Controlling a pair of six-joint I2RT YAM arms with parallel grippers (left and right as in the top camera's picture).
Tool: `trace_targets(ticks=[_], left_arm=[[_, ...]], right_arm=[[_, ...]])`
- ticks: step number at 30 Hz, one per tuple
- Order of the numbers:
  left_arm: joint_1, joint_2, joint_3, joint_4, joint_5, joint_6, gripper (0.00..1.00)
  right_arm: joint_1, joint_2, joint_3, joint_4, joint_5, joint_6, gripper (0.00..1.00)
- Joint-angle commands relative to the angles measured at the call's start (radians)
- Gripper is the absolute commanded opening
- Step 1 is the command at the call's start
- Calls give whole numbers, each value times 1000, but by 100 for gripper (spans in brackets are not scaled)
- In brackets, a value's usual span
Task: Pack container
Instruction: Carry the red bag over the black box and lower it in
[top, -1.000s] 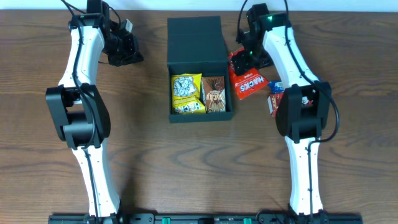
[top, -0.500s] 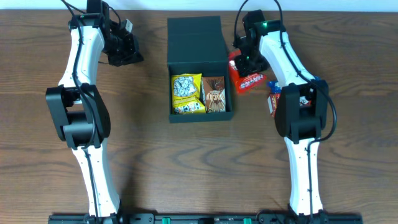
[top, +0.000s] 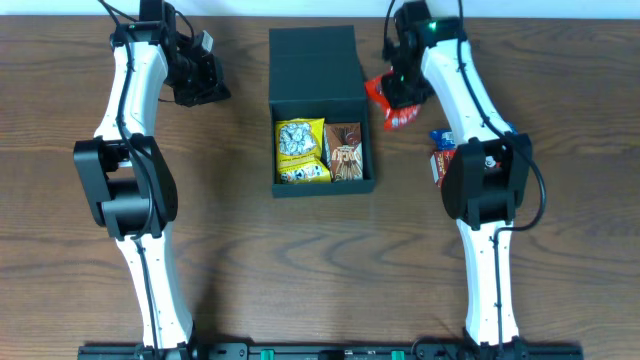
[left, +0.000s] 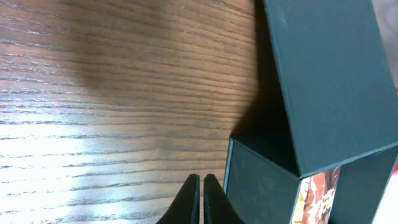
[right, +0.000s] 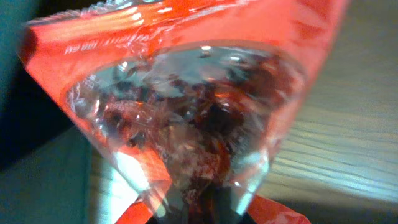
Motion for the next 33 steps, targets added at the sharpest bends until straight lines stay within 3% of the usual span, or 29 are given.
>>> trace_targets(ticks=[1, 5, 7, 13, 16, 19, 22, 27, 33], left_arm=[[4, -9, 23, -3, -3, 18, 6], [4, -9, 23, -3, -3, 18, 6], [4, -9, 23, -3, -3, 18, 6], [4, -9, 23, -3, -3, 26, 6], [4, -9, 23, -3, -2, 26, 6], [4, -9, 23, -3, -3, 26, 6], [4, -9, 23, -4, -3, 26, 6], [6, -9, 23, -3, -2, 26, 6], [7, -9, 23, 18, 1, 13, 6]], right_arm=[[5, -14, 191, -39, 9, 74, 1], [23, -21, 365, -143, -77, 167, 1], [43, -46, 372, -167, -134, 186, 1], [122, -168, 345, -230, -17, 182, 2], [130, -247, 235, -241, -17, 200, 2], [154, -285, -40, -230, -27, 274, 2], [220, -285, -190, -104, -130, 328, 2], [332, -282, -213, 90, -140, 416, 2], [373, -266, -241, 105, -142, 547, 2]])
